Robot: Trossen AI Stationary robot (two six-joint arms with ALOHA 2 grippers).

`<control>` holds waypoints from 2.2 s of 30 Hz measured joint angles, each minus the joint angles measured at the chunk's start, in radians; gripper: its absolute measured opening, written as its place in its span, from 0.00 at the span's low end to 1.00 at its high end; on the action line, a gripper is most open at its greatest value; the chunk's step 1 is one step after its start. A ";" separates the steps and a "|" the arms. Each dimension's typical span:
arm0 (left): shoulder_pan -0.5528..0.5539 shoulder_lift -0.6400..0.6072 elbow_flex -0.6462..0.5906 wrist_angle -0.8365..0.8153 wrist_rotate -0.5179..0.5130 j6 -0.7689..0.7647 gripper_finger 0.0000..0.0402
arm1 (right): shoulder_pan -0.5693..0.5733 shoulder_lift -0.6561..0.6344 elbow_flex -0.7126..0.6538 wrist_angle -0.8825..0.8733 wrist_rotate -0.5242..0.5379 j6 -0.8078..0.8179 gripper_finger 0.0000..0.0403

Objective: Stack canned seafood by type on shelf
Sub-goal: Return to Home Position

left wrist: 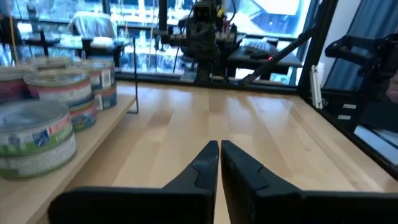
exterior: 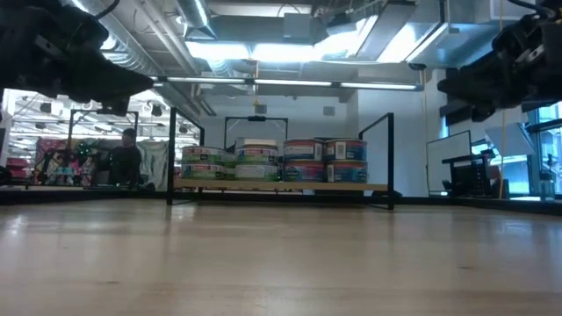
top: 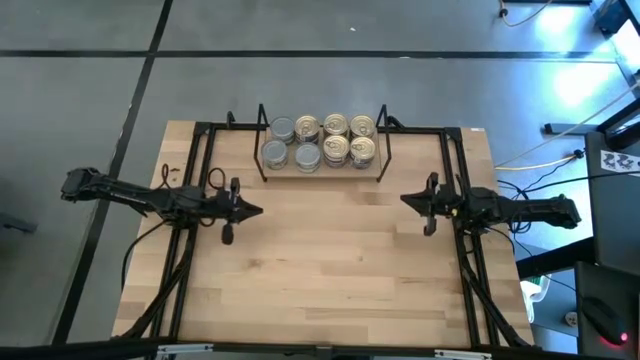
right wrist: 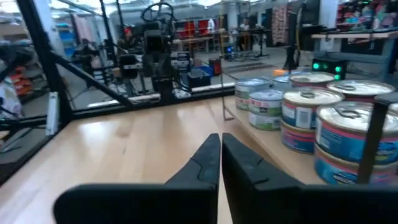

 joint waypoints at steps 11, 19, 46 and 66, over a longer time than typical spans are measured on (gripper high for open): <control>0.003 -0.340 0.000 -0.310 -0.007 -0.045 0.01 | 0.000 0.004 -0.002 0.011 -0.053 0.052 0.04; 0.005 -0.430 0.001 -0.312 -0.007 -0.008 0.01 | 0.000 0.004 -0.003 -0.009 -0.056 0.053 0.04; 0.008 -0.431 0.001 -0.308 -0.024 0.036 0.02 | 0.000 0.030 -0.005 -0.010 -0.060 0.052 0.04; 0.008 -0.431 0.001 -0.308 -0.024 0.039 0.01 | 0.000 0.030 -0.005 -0.010 -0.060 0.051 0.04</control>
